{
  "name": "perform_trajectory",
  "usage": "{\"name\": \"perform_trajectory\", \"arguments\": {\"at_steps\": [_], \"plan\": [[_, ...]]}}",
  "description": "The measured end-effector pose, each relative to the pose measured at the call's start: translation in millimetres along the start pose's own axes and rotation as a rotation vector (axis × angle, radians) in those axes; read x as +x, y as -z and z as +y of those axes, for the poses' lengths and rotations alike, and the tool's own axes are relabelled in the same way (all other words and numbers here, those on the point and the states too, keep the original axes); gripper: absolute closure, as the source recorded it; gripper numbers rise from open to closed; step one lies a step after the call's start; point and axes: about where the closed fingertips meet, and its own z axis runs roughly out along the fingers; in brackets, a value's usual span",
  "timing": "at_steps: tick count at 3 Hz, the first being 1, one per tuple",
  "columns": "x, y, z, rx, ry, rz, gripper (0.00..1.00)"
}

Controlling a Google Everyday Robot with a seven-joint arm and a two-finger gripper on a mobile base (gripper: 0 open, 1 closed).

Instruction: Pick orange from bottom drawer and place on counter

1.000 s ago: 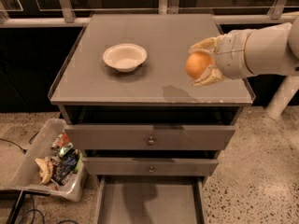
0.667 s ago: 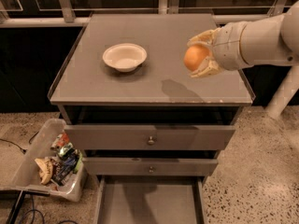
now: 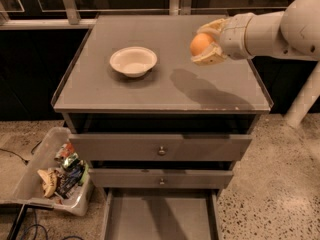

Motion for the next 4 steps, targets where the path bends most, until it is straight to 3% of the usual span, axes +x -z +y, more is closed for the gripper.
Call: {"name": "perform_trajectory", "arguments": {"at_steps": [1, 2, 3, 4], "plan": [[11.7, -5.9, 12.7, -0.015, -0.098, 0.020, 1.00], [26.9, -16.5, 42.4, -0.070, -0.197, 0.040, 1.00], [36.3, -31.3, 61.7, -0.103, -0.250, 0.043, 1.00], [36.3, -31.5, 61.9, -0.104, -0.251, 0.043, 0.82]]}}
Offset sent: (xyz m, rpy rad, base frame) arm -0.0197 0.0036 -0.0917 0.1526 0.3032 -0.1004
